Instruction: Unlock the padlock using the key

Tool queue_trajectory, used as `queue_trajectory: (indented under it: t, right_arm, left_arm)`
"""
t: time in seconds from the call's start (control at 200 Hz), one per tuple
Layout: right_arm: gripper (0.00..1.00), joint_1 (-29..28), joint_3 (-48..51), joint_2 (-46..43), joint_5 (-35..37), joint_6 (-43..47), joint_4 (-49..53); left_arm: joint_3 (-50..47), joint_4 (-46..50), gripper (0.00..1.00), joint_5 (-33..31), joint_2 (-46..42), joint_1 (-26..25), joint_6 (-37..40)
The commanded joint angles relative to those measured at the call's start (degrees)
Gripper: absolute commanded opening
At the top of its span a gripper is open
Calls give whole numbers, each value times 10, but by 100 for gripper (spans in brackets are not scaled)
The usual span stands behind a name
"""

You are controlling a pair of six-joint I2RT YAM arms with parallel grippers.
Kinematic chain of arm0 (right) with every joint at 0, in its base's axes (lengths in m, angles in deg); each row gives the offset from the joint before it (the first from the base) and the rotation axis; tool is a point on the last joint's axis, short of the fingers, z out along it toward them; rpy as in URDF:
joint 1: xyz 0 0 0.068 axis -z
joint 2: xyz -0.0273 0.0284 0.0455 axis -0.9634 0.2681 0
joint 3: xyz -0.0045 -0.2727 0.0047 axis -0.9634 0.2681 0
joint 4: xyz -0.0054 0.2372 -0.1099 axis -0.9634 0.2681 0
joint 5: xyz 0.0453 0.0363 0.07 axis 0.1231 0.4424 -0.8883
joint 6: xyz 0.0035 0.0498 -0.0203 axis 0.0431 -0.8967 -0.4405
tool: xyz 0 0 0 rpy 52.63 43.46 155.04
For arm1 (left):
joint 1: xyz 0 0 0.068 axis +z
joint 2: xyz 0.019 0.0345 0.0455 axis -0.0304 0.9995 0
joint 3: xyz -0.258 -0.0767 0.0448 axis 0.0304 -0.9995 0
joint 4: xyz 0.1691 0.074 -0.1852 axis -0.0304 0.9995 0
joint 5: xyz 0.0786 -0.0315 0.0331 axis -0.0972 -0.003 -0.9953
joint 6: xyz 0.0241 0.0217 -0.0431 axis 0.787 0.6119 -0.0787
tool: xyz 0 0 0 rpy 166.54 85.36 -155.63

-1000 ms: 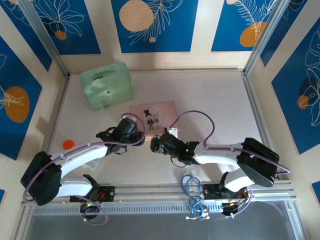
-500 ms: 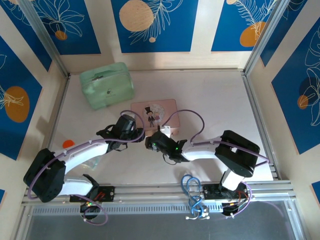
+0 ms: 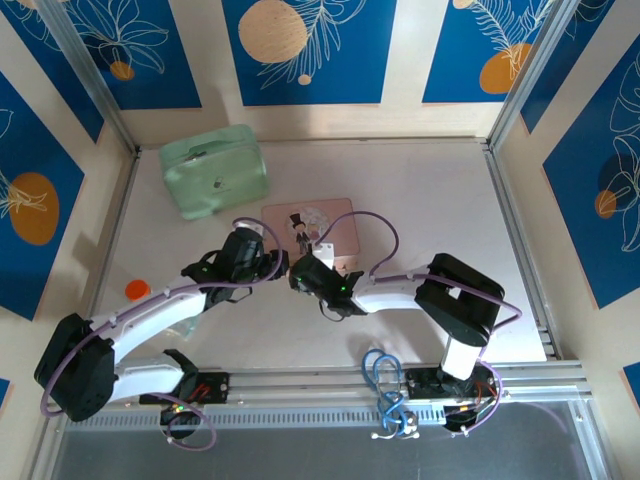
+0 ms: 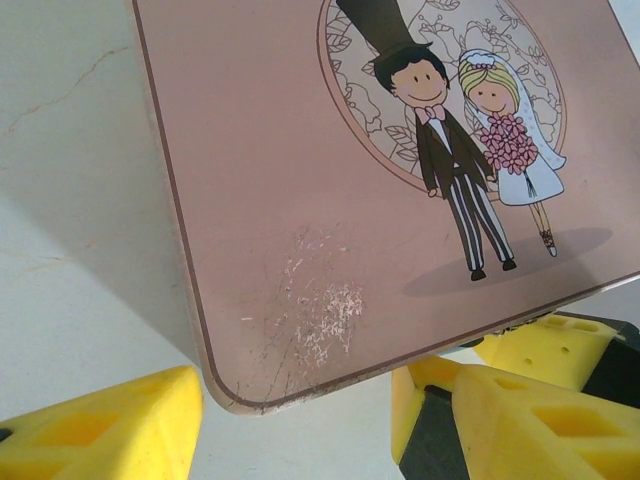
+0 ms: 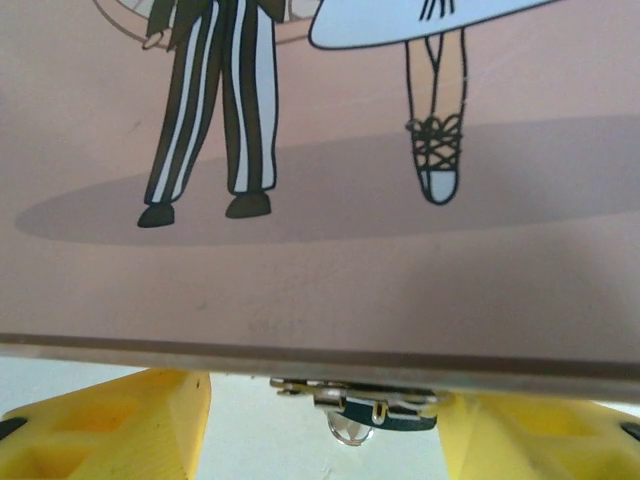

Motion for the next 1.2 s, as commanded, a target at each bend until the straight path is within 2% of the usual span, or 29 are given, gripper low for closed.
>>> queue_trajectory:
  t: [0.0,0.195,0.335,0.485,0.63,0.845,1.01,1.195]
  right_arm:
    - [62,7,-1,11,10,-5,1]
    - [55,17,-8,17,-1,-13,17]
    - [42,26,-15,20,-7,-24,40]
    - [26,39,-47,34,-35,-51,108]
    - [22,36,-71,29,-44,-53,162]
    - [16,34,-134,29,-87,-53,299]
    - [14,39,-167,30,-121,-37,367]
    - [11,66,-206,39,-190,-13,410]
  left_arm:
    - [-11,0,67,8,-3,3,3]
    - [-22,-6,67,5,-8,3,1]
    - [-21,3,67,0,-11,3,5]
    - [-22,10,68,-12,-24,3,9]
    - [-28,4,69,-15,-30,3,4]
    - [-34,-5,68,16,-45,3,-35]
    - [-59,-17,68,54,-89,-1,-99]
    - [-89,1,64,55,-152,-15,-115]
